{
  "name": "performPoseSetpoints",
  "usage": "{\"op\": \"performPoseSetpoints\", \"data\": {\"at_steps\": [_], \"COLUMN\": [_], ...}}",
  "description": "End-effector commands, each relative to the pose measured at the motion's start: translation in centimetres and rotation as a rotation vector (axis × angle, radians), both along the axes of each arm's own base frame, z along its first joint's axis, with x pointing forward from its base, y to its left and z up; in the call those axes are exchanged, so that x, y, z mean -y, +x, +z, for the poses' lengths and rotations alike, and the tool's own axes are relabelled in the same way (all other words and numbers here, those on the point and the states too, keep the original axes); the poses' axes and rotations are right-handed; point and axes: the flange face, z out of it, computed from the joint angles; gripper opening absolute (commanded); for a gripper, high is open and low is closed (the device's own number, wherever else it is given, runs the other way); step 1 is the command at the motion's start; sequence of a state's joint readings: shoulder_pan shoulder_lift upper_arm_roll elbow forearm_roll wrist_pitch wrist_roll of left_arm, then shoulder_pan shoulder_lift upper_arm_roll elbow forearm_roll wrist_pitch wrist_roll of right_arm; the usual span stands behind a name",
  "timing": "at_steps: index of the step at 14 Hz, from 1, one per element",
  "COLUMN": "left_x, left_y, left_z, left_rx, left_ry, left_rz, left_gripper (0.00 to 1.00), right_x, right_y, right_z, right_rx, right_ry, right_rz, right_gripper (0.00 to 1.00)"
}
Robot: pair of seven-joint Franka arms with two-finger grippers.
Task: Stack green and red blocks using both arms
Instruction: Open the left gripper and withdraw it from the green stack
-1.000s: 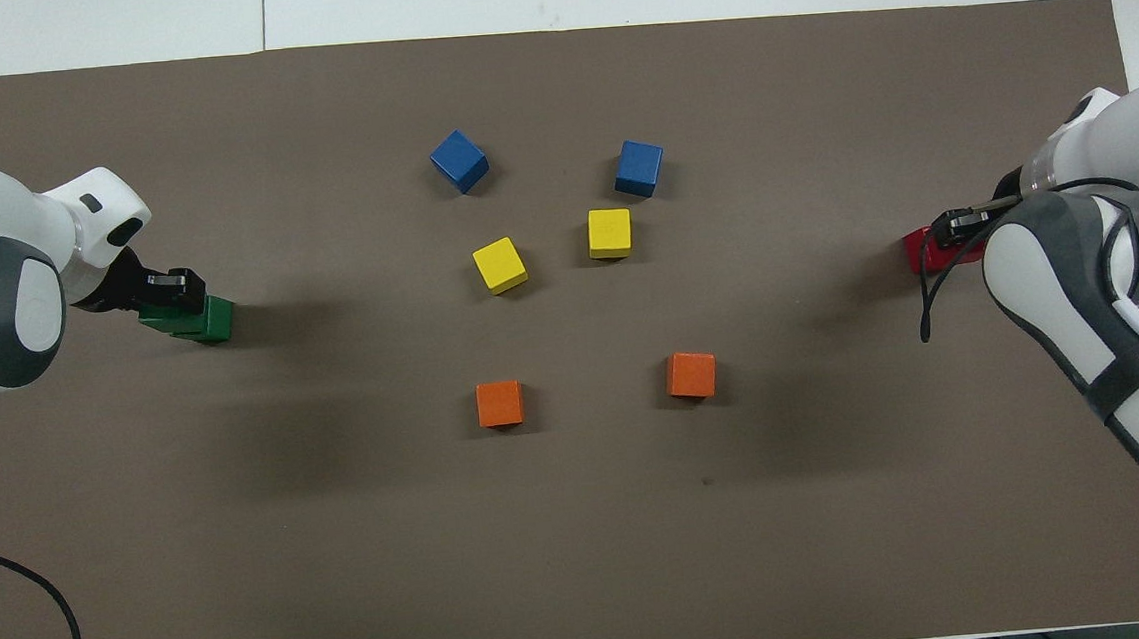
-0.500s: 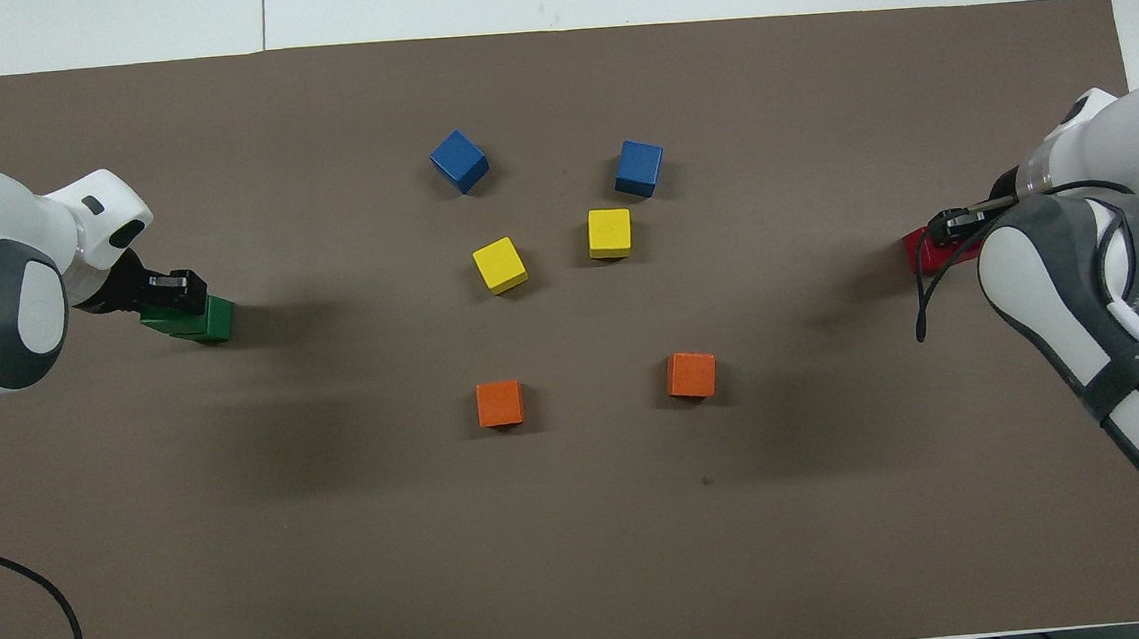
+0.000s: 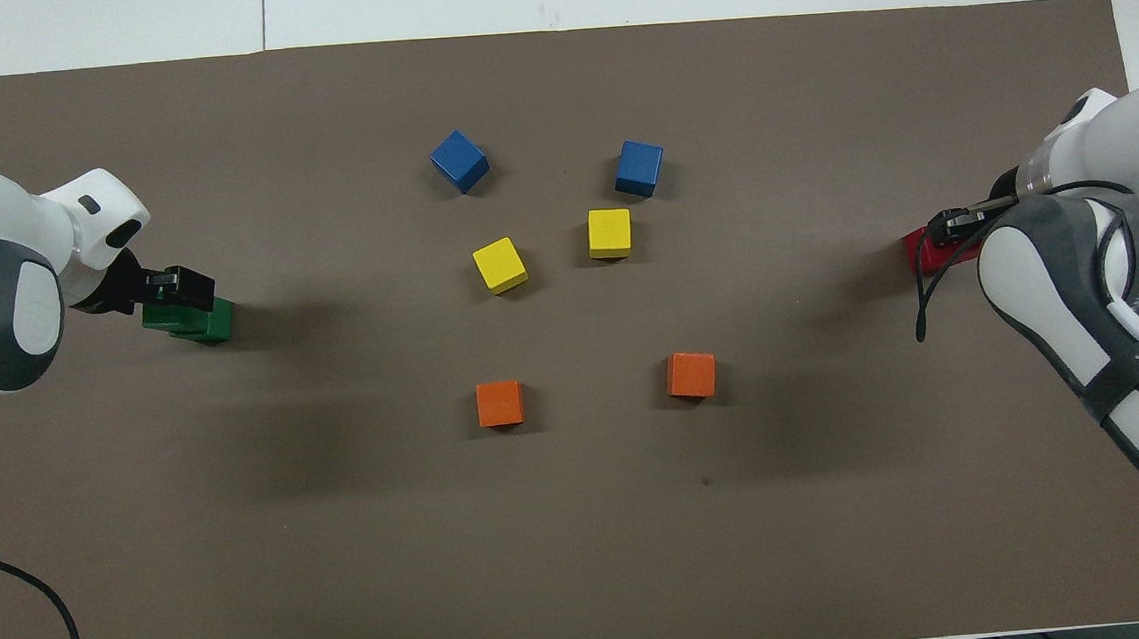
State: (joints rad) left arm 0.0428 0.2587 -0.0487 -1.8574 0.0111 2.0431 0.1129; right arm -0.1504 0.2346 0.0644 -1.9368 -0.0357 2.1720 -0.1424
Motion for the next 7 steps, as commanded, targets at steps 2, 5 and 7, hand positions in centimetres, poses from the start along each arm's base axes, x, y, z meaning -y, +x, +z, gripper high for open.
{"op": "performPoseSetpoints", "data": {"at_steps": [2, 5, 7], "left_x": [-0.8, -3.1, -3.4], "left_y": [-1.2, -3.5, -4.6], "left_z": [6.0, 12.1, 15.2], "left_rx": [0.018, 0.047, 0.094], "left_ry": [-0.008, -0.003, 0.002], "left_rz": [0.013, 0.054, 0.061], "left_gripper": [1.0, 1.0, 1.0], "right_x": [-0.1, -0.1, -0.2], "right_y": [-0.6, -0.6, -0.6], "right_z": [0.0, 0.0, 0.0], "right_rx": [0.015, 0.015, 0.015], "right_ry": [0.016, 0.016, 0.016], "right_rz": [-0.014, -0.015, -0.015], "right_gripper": [0.04, 1.0, 1.0]}}
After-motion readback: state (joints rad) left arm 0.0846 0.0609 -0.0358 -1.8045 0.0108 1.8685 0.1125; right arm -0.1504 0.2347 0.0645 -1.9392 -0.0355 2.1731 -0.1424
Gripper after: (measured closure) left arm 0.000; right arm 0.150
